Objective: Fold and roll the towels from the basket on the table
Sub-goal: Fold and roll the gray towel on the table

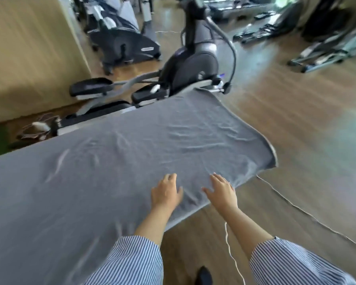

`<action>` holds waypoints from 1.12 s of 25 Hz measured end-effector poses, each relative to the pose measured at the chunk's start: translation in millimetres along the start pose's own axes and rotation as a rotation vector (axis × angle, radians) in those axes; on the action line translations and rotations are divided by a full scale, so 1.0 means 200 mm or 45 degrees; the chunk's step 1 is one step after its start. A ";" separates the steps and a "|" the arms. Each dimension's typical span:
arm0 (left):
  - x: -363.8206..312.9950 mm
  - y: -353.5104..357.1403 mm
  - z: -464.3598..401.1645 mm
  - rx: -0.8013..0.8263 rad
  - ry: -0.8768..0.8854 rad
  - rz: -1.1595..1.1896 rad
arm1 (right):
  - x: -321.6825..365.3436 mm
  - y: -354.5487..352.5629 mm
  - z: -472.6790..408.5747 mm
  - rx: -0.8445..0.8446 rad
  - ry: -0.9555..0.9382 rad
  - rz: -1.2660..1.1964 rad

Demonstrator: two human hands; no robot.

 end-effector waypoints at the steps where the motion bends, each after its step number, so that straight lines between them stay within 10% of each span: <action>1: -0.15 0.04 0.00 0.008 0.047 -0.008 | -0.14 -0.06 0.02 -0.014 0.050 -0.004; 9: -0.88 0.31 -0.08 0.064 0.227 -0.147 | -0.79 -0.33 0.10 -0.123 0.318 -0.026; 28: -1.59 0.33 -1.19 -0.014 -0.159 -0.104 | -1.22 -0.57 -1.32 0.159 -0.214 -0.050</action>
Point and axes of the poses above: each hand's wrist, its own z-axis away from the middle knuckle, its own y-axis out of the palm, x = y × z, the point moved 2 cm from there along -z, towards the middle knuckle, and after that the axes turned 15 degrees about -y, right-handed, at the moved point
